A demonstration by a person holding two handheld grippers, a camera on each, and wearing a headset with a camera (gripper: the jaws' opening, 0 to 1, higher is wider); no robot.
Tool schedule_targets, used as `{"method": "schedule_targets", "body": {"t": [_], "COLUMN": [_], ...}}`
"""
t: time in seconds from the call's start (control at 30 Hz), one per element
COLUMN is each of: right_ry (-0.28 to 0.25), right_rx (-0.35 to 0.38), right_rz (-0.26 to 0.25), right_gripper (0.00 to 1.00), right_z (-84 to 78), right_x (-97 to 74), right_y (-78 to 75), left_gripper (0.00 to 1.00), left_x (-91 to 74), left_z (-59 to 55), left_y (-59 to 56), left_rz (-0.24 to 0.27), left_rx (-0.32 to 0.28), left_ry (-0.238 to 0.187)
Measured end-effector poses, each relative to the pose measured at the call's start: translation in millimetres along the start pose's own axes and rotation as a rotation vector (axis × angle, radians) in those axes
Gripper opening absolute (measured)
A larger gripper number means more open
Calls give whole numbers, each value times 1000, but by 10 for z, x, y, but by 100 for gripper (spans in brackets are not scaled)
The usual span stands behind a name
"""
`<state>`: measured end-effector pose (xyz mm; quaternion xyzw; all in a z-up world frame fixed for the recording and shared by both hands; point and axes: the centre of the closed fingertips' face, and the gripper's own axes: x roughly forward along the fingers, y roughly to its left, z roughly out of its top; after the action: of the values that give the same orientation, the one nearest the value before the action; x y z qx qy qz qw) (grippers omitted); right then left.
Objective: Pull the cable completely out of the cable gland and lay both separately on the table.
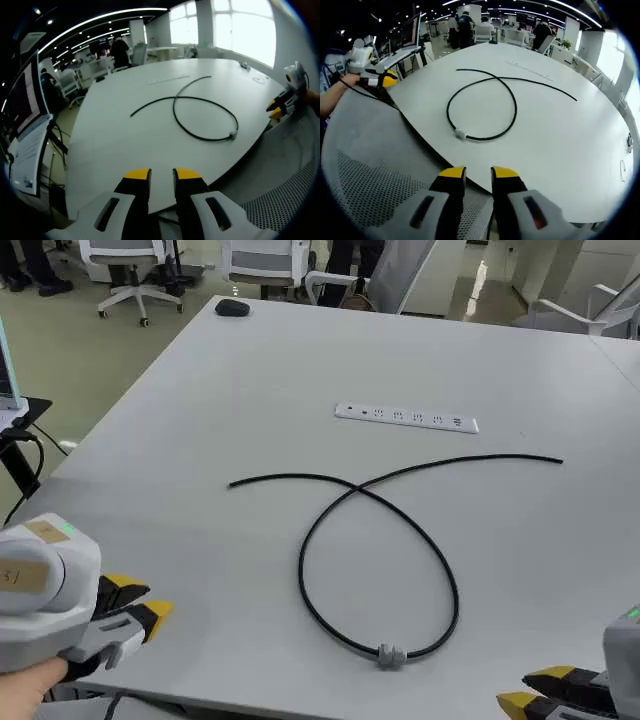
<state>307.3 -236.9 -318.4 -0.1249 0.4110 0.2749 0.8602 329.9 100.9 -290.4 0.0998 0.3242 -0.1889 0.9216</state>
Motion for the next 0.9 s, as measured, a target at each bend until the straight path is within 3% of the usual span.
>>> {"method": "schedule_targets", "body": {"t": [0.13, 0.27, 0.5, 0.57, 0.63, 0.7, 0.73, 0.8, 0.9], "right_ry": [8, 15, 13, 9, 38, 83, 73, 89, 88], "right_rx": [7, 4, 13, 6, -33, -91, -90, -75, -67], "right_rz": [7, 8, -1, -9, 20, 43, 55, 92, 103], "right_gripper": [24, 24, 25, 26, 27, 27, 29, 31, 31], "right_z": [-16, -26, -30, -8, -20, -68, -39, -39, -24], "right_x": [2, 1, -9, -31, -45, -69, -81, -134, -176], "right_y": [14, 18, 2, -20, 9, 10, 12, 24, 4], "left_gripper": [22, 24, 24, 24, 25, 25, 25, 26, 27], "left_x": [-8, 6, 13, -3, -24, -36, -44, -66, -104], "left_z": [-1, -43, -65, -30, -13, -26, -39, -15, 0], "left_y": [27, -35, -24, 2, -45, -26, -69, -68, -125], "left_rz": [7, -17, -23, -18, -70, -75, -106, -107, -142], "left_rx": [-39, -20, -26, -35, -64, -57, -57, -68, -95], "left_ry": [-6, 20, 25, 9, 7, 21, 35, 28, 21]}}
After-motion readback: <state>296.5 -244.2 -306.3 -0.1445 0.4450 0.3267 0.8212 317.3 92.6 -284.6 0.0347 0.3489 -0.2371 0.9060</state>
